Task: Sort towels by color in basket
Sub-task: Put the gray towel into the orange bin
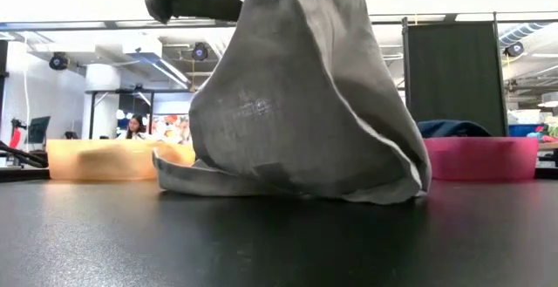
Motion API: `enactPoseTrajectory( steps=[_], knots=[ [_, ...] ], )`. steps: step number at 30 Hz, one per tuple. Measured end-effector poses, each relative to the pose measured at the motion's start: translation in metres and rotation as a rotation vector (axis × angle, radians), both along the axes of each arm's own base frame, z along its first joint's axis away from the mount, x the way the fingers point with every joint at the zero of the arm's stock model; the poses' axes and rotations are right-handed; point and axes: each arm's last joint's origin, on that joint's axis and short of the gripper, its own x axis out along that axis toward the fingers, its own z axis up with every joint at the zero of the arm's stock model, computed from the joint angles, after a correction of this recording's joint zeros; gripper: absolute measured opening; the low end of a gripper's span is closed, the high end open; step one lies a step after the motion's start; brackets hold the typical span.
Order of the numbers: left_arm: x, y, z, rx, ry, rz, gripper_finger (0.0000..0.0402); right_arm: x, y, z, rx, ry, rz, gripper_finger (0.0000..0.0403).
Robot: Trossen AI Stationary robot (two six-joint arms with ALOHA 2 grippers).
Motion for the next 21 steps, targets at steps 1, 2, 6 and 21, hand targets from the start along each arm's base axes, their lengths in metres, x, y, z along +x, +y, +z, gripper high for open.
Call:
enactPoseTrajectory(
  steps=[1, 2, 6, 21],
  knots=[
    [0.002, 0.001, -0.003, 0.003, 0.005, 0.005, 0.0275, 0.000, 0.000, 0.001, -0.005, -0.013, 0.002, 0.0008],
    [0.004, 0.002, -0.006, 0.004, 0.010, 0.012, 0.0272, 0.000, 0.000, 0.003, -0.007, -0.024, 0.003, 0.0008],
    [0.012, 0.004, -0.016, 0.021, 0.016, 0.023, 0.0237, -0.003, -0.001, 0.009, -0.017, -0.059, 0.004, 0.0008],
    [0.000, -0.018, 0.030, 0.232, -0.073, -0.171, 0.0002, -0.032, -0.016, 0.040, -0.049, -0.053, -0.112, 0.0009]
  ],
)
